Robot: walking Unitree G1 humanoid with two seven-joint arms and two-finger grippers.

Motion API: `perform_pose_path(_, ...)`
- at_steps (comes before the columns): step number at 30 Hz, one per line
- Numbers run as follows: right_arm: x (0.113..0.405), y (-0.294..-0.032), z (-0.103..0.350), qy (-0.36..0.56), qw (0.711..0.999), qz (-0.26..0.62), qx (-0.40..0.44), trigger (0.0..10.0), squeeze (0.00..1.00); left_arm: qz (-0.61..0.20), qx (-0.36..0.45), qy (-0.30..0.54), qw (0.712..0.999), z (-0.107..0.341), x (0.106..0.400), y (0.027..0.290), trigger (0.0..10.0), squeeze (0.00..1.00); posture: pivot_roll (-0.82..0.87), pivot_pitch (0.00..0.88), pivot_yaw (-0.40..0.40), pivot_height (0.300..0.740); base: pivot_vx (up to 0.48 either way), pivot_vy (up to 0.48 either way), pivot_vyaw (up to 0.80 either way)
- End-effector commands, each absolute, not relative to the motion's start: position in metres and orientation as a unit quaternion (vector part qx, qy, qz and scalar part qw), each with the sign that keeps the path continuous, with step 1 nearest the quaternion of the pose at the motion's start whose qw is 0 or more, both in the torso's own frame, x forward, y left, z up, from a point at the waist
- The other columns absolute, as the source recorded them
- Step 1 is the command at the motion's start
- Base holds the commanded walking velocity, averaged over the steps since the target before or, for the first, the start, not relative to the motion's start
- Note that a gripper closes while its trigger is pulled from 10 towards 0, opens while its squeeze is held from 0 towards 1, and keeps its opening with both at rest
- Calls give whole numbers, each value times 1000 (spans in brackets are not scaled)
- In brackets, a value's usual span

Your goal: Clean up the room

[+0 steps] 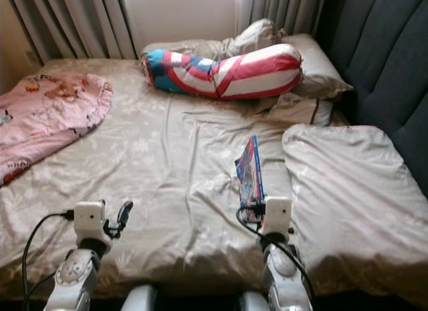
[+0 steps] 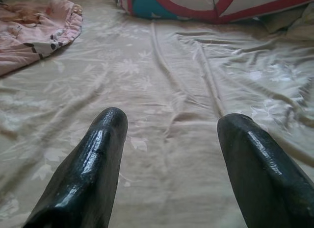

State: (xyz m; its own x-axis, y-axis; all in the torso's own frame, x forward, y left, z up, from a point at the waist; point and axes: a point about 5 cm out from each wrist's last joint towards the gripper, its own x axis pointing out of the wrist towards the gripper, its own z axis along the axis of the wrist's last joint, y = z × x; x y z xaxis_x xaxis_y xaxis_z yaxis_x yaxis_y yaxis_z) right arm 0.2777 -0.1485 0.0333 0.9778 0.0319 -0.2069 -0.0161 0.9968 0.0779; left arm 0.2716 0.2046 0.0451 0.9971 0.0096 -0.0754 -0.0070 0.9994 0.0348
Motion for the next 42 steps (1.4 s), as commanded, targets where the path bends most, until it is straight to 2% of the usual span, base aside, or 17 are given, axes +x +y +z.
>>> perform_pose_path(1, 283, -149, 45, 75, 996, 13, 37, 10000, 0, 0, 19, 34, 999, 49, 275, 203, 10000, 0, -94, 29, -2, 618, 0, 0, 0)
perform_pose_path(20, 282, -143, 41, 83, 995, 44, 23, 10000, 0, -13, 12, 38, 999, 49, 275, 198, 10000, 0, -94, 31, -2, 618, 0, 0, 0)
perform_pose_path(25, 280, -135, 40, 82, 994, 69, 14, 10000, 0, -18, 13, 37, 999, 49, 276, 196, 10000, 0, -94, 31, -2, 618, 0, 0, 715)
perform_pose_path(35, 279, -135, 40, 86, 994, 71, 20, 10000, 0, -19, 12, 37, 999, 49, 276, 196, 10000, 0, -95, 32, -1, 618, 0, 0, 0)
perform_pose_path(42, 278, -130, 42, 78, 993, 92, 11, 10000, 0, -21, 13, 38, 999, 49, 276, 195, 10000, 0, -95, 31, -1, 618, 247, 0, 180)
